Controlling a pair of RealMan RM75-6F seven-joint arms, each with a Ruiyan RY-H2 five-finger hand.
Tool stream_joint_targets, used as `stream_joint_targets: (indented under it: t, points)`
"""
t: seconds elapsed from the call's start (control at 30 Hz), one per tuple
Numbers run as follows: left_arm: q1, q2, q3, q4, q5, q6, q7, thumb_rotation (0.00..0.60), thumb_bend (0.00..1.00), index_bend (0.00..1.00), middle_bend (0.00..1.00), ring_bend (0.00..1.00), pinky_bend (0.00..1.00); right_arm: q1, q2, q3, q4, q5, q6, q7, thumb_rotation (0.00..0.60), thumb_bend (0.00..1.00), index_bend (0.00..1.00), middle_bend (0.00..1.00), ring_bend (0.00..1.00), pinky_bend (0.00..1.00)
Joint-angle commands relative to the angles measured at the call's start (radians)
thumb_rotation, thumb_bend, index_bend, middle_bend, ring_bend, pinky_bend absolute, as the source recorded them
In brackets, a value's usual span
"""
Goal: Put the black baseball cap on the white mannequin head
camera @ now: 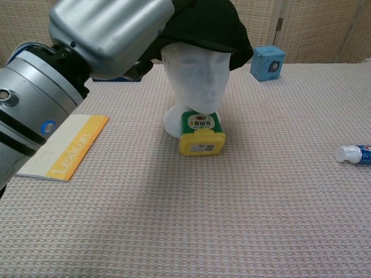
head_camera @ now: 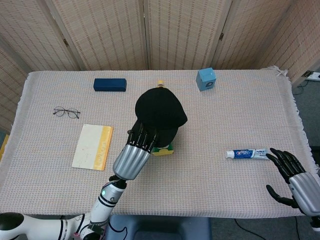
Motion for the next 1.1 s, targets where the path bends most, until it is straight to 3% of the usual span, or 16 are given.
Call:
stream_joint_targets:
  t: [0.03, 0.37, 0.67, 0.93, 1.1]
  points:
    - [0.015, 0.000, 0.005, -0.006, -0.012, 0.005, -0.009, 0.600, 0.28, 0.16, 0.38, 0.20, 0.45, -0.001, 0.000, 0.000, -0.001, 0.000, 0.001, -0.002, 0.600, 0.31, 0.00, 0.00, 0.00, 0.00]
    - [0.057, 0.031, 0.003, 0.043, -0.032, 0.021, -0.113, 0.600, 0.28, 0.16, 0.36, 0.20, 0.45, -0.005, -0.003, 0.000, -0.006, 0.002, 0.002, -0.016, 0.600, 0.32, 0.00, 0.00, 0.00, 0.00]
    - [0.139, 0.091, 0.003, 0.092, -0.094, 0.066, -0.286, 0.600, 0.28, 0.14, 0.30, 0.19, 0.41, 0.004, -0.012, 0.006, -0.017, 0.017, -0.028, -0.049, 0.600, 0.32, 0.00, 0.00, 0.00, 0.00]
    - [0.255, 0.241, 0.002, 0.036, -0.169, 0.100, -0.586, 0.600, 0.28, 0.12, 0.26, 0.18, 0.37, 0.028, -0.026, 0.008, -0.033, 0.042, -0.098, -0.094, 0.600, 0.32, 0.00, 0.00, 0.00, 0.00]
    - [0.348, 0.408, 0.044, -0.021, -0.126, 0.134, -0.905, 0.600, 0.28, 0.11, 0.25, 0.18, 0.37, 0.051, -0.040, 0.013, -0.039, 0.063, -0.151, -0.122, 0.600, 0.33, 0.00, 0.00, 0.00, 0.00]
